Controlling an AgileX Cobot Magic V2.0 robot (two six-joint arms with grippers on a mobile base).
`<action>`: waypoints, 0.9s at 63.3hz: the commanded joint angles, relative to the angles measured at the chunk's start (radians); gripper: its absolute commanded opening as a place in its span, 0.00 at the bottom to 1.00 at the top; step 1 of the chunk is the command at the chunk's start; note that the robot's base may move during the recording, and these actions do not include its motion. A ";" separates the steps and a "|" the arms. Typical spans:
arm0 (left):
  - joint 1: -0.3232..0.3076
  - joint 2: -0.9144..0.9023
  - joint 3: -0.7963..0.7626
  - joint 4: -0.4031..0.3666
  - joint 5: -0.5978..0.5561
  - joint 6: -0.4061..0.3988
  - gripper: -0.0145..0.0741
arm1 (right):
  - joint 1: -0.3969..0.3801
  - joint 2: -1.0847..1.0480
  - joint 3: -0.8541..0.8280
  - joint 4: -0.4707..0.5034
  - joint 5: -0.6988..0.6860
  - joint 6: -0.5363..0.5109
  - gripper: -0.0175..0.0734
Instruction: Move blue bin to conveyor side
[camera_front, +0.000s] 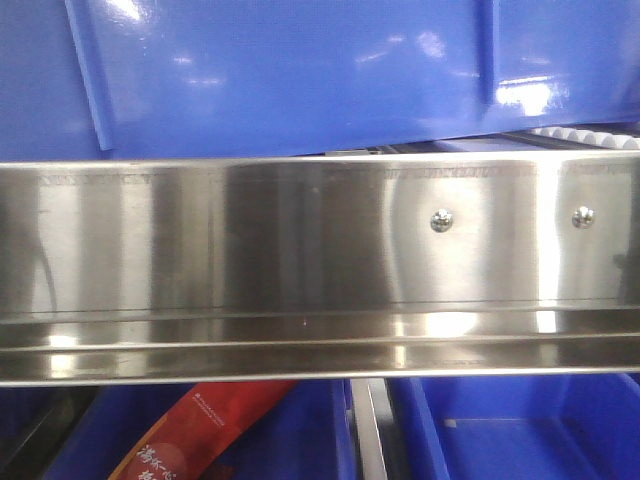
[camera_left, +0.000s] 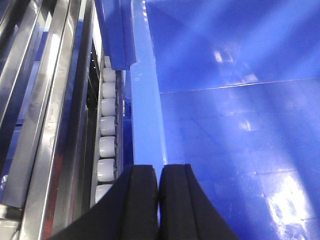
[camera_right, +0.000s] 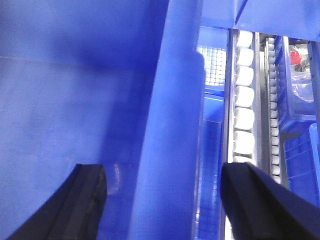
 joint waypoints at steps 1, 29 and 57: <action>-0.005 -0.005 -0.001 -0.009 -0.014 -0.009 0.17 | -0.001 -0.015 0.001 -0.004 -0.012 -0.004 0.43; -0.005 0.002 -0.001 -0.009 -0.055 -0.025 0.17 | -0.001 -0.015 0.001 -0.004 -0.012 -0.004 0.11; -0.005 0.116 -0.001 -0.009 -0.101 -0.082 0.77 | -0.001 -0.015 0.001 -0.004 -0.012 -0.004 0.11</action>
